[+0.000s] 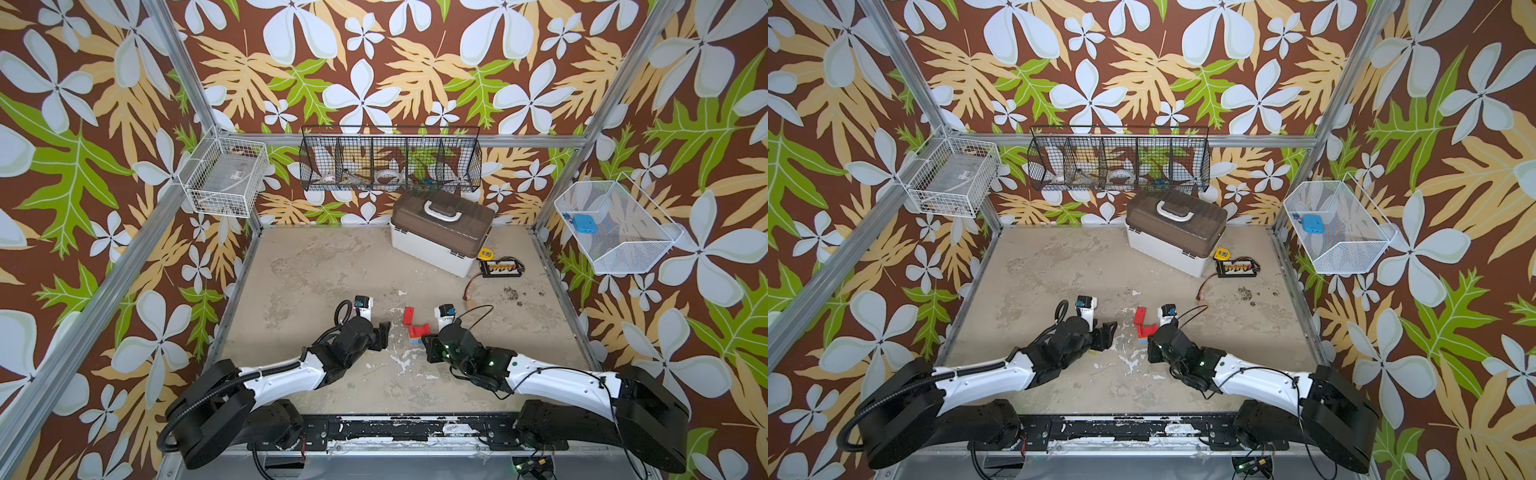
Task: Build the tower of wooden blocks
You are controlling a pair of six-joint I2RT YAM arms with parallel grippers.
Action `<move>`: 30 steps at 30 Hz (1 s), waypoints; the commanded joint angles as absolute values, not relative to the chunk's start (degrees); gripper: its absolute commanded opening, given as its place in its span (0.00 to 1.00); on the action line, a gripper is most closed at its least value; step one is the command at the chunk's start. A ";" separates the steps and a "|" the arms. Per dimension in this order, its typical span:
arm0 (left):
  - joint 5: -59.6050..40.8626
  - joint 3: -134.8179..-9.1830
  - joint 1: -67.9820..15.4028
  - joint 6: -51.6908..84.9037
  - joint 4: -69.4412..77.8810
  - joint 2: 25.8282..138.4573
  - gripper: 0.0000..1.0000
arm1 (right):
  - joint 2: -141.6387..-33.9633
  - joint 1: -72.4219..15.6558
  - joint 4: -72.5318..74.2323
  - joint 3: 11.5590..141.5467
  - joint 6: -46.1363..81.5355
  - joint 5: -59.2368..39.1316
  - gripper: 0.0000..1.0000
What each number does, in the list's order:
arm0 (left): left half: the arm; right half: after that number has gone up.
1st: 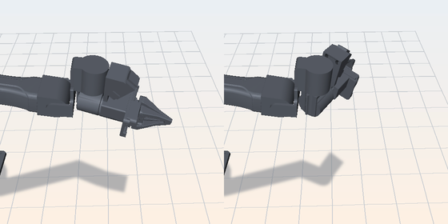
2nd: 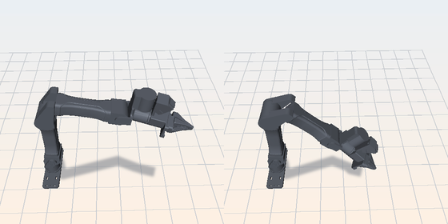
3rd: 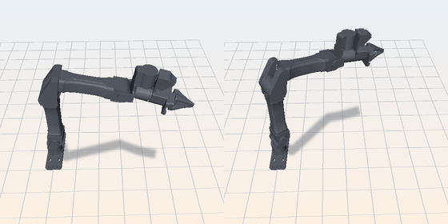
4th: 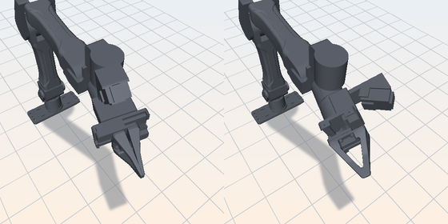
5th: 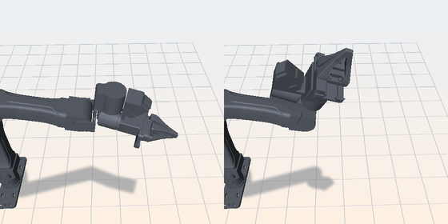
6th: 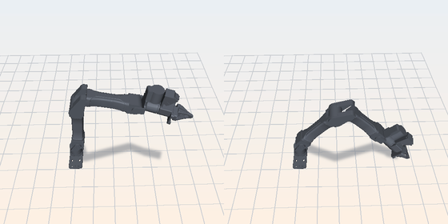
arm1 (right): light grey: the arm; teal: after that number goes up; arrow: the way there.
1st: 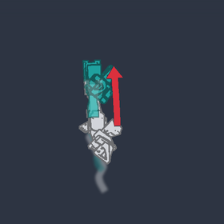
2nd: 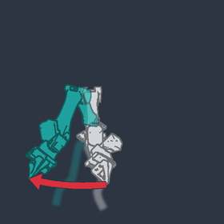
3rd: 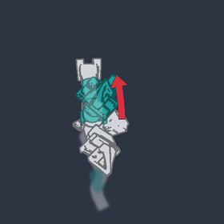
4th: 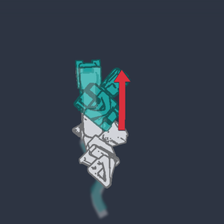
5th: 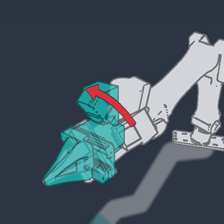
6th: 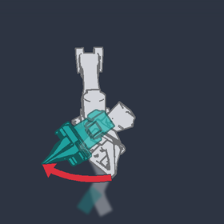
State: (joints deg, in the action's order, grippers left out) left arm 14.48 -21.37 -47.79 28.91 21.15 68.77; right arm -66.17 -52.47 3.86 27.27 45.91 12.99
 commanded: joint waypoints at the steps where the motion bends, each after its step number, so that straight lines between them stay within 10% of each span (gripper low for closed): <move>1: 12.21 -17.29 -51.30 25.76 28.11 64.25 0.74 | -62.40 -49.86 1.04 24.44 46.94 16.83 0.25; 14: 12.97 -17.10 -57.04 17.42 40.19 73.62 0.70 | -59.43 -45.11 6.67 23.91 45.75 11.00 0.44; 30: 3.02 -20.91 -56.95 12.50 53.42 88.50 0.16 | -72.58 -45.10 5.99 33.33 46.05 8.94 0.43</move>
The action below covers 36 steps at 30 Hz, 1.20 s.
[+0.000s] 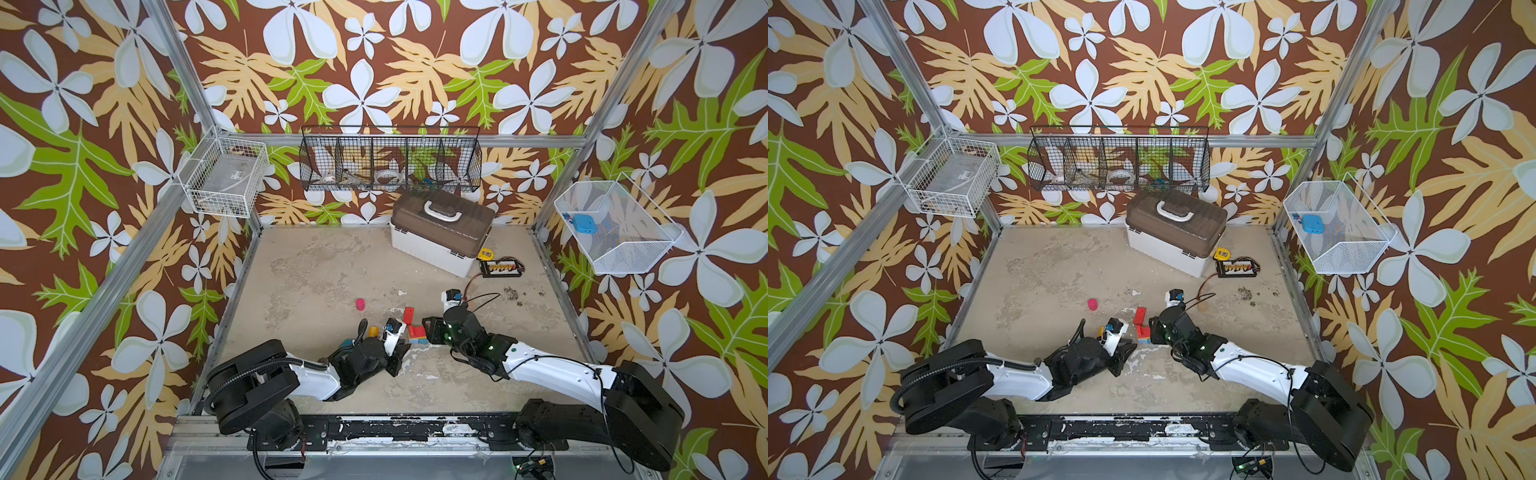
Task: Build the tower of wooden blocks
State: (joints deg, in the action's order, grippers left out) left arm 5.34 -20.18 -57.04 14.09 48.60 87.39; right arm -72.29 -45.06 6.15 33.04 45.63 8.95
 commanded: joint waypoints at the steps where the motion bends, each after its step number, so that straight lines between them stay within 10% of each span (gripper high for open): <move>1: 2.90 -21.09 -57.03 12.43 53.90 89.24 0.14 | -72.65 -45.09 5.91 33.31 46.12 9.03 0.43; 15: 8.47 -21.03 -56.95 11.65 54.47 91.25 0.09 | -72.87 -45.25 5.62 32.87 47.46 8.98 0.43; 27: 8.29 -19.82 -56.76 11.08 58.52 93.76 0.46 | -72.51 -45.22 5.20 32.88 47.51 9.19 0.45; 36: 8.26 -21.95 -56.61 10.16 58.52 96.12 0.48 | -71.12 -45.25 5.18 31.96 48.47 9.23 0.45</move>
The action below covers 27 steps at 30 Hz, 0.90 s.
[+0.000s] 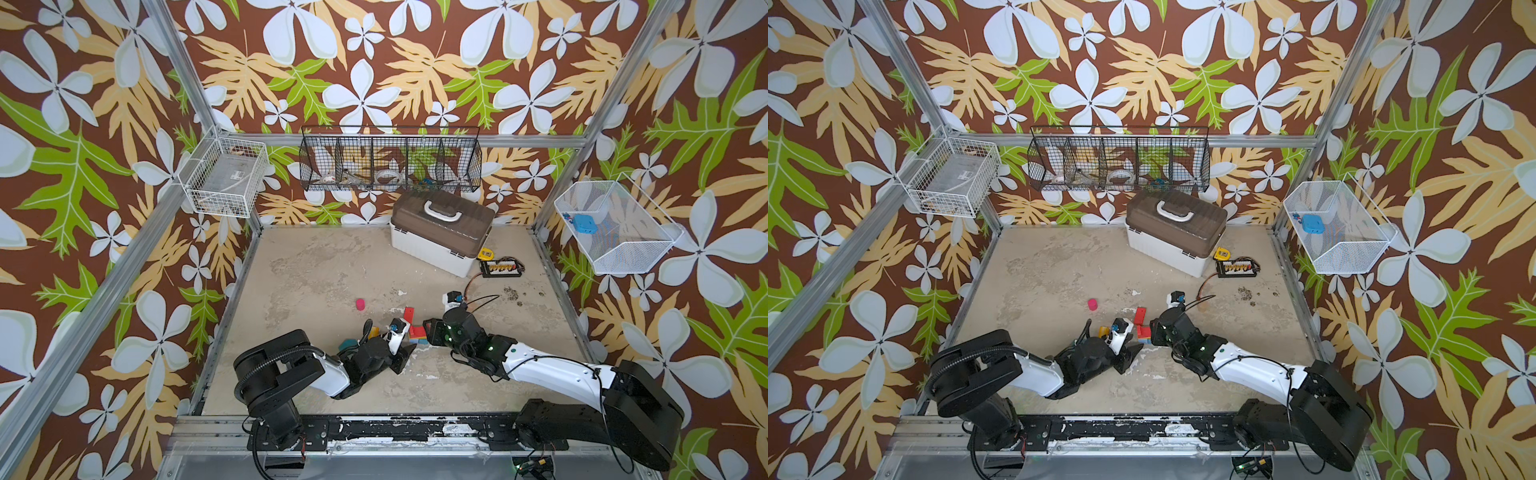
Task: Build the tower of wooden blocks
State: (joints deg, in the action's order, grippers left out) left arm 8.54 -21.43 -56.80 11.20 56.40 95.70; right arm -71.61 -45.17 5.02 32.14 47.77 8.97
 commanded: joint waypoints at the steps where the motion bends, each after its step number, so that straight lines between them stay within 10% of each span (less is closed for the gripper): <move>1: 8.26 -22.18 -56.63 10.08 58.50 96.30 0.48 | -71.00 -45.25 5.27 31.75 48.51 9.14 0.45; 27: 8.17 -25.14 -56.60 10.03 57.04 99.10 0.47 | -72.18 -46.73 6.64 31.49 50.31 8.34 0.45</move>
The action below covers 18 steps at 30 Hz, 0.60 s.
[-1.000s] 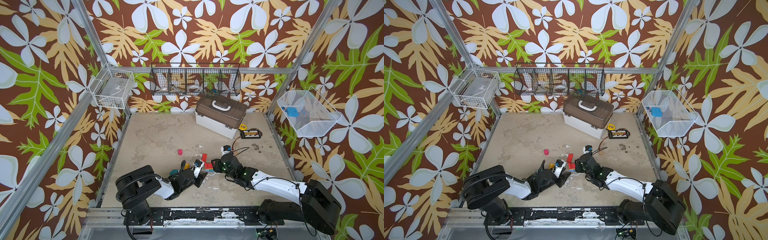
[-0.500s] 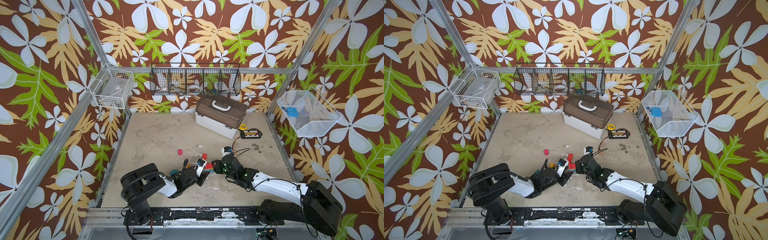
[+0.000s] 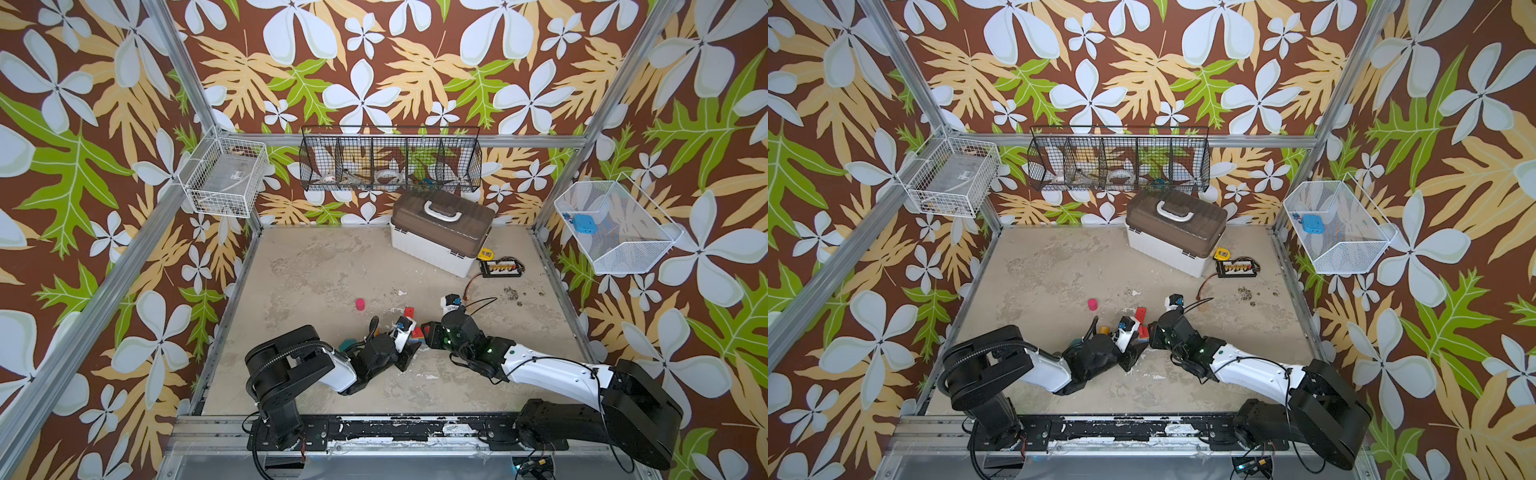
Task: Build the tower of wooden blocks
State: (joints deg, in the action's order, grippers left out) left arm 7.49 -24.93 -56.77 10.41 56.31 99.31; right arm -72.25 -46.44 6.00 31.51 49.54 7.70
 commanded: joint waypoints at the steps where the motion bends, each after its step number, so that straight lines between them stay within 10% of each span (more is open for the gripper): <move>1: 8.13 -25.14 -56.62 10.09 57.04 99.05 0.47 | -72.16 -46.84 6.59 31.47 50.51 8.43 0.45; 18: 9.35 -24.79 -56.66 9.93 56.35 98.13 0.46 | -72.50 -48.21 4.50 31.81 53.35 11.34 0.45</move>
